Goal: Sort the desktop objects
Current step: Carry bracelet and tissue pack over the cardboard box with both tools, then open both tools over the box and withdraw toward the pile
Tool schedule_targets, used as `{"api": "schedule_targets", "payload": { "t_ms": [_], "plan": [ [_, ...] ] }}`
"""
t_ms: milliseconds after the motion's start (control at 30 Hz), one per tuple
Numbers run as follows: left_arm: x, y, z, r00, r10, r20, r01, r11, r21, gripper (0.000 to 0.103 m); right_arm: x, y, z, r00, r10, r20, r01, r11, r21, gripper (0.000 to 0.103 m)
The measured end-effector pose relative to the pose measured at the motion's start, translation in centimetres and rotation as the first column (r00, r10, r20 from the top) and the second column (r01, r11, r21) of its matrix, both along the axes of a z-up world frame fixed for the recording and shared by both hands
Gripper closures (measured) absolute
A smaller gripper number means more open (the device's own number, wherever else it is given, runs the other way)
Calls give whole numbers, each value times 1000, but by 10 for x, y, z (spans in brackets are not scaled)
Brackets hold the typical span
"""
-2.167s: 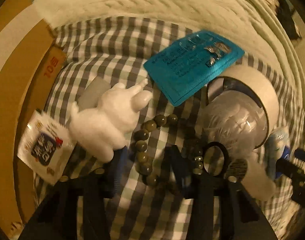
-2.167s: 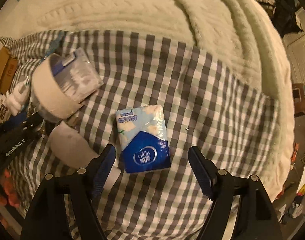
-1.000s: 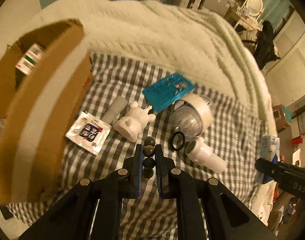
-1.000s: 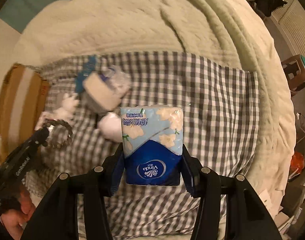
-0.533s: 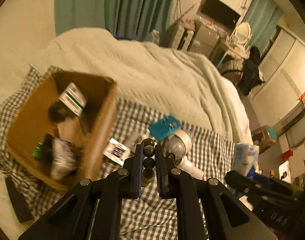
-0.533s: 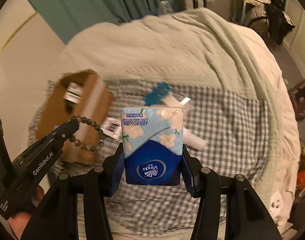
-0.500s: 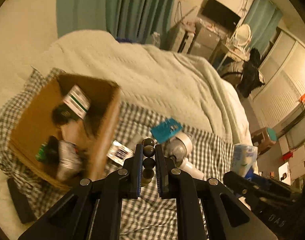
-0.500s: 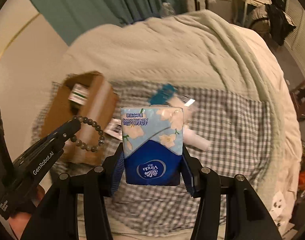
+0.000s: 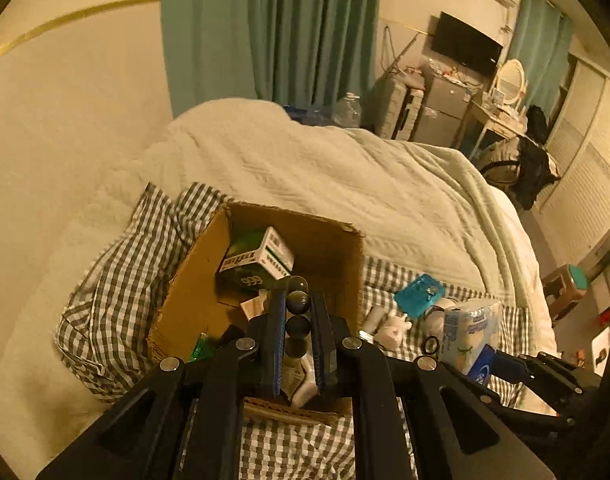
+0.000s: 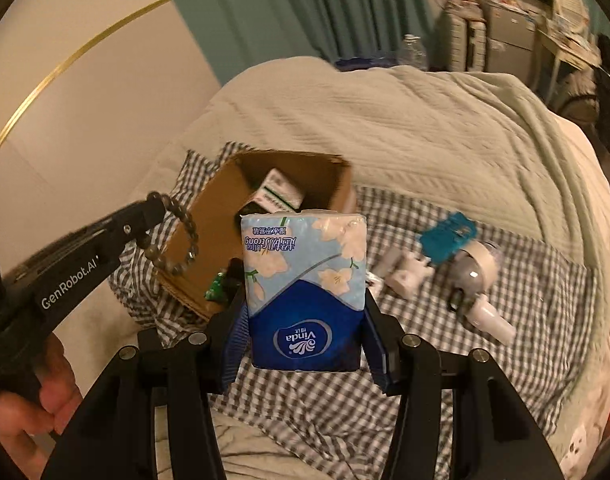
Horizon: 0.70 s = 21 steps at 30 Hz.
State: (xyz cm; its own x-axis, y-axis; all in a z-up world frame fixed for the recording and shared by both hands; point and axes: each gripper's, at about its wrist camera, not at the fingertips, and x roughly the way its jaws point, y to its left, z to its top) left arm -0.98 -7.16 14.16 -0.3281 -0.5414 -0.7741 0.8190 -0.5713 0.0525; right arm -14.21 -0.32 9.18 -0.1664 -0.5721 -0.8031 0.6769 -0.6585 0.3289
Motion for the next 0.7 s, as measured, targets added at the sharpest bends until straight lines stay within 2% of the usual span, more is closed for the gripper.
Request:
{"api": "schedule_targets", "payload": {
  "t_ms": [233,367,600,667,700],
  "plan": [
    [10,-47,-36,998,52,23,-54,993,102,92,-8,-47,-22,999,28,20,-28,999,30,53],
    [7,-71,-38,995,89,33,-93,988,123,92,-15,-67,-30,999,42,27,-43,998,36,53],
    [-4,-93,-29,991,122,61,-126,990,63,92,-22,-93,-38,996,92,1,-92,995,24,51],
    [-7,-97,-26,988,129,89,-133,991,31,86,-25,-95,-38,996,86,-39,-85,996,28,50],
    [-9,-98,-27,984,134,115,-137,990,16,81,-27,-95,-38,995,87,-43,-86,996,23,46]
  ]
}}
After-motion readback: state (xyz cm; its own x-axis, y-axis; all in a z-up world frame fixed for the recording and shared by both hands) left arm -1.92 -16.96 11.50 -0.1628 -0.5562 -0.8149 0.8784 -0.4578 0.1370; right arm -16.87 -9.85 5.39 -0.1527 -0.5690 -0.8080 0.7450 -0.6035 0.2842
